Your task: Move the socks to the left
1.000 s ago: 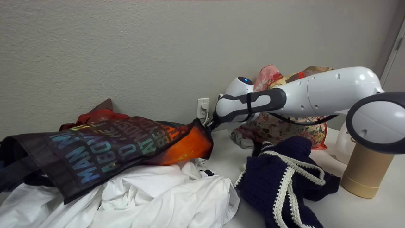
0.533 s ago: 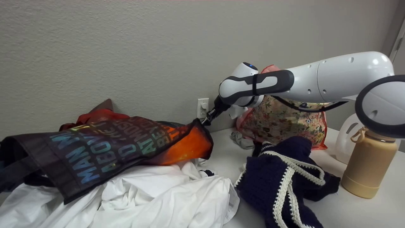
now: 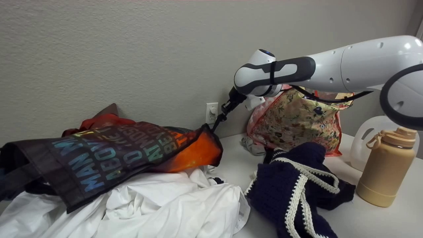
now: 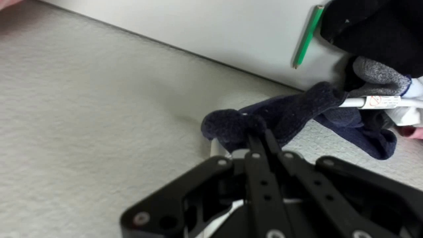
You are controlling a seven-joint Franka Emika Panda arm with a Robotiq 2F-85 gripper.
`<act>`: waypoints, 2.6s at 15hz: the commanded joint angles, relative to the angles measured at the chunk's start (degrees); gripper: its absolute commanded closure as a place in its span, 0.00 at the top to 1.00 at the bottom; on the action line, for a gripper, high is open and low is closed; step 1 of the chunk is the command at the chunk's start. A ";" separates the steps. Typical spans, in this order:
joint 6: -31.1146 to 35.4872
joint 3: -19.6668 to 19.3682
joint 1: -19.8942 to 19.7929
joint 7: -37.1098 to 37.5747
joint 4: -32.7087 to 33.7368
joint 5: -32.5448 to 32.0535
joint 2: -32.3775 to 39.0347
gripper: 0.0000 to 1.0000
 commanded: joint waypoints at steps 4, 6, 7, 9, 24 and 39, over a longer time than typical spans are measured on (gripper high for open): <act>0.79 3.22 -3.15 -5.59 -5.49 2.74 -7.27 0.04; 3.64 7.37 -4.80 -8.65 -5.06 5.50 -7.26 0.04; 5.46 10.08 -5.70 -10.17 -4.39 7.63 -6.81 0.04; 8.02 15.36 -7.26 -13.51 -3.34 11.40 -5.94 0.04; -4.61 44.87 -4.01 -36.22 3.73 20.86 3.40 0.04; -5.49 18.82 3.47 -15.14 7.84 -1.57 1.03 1.00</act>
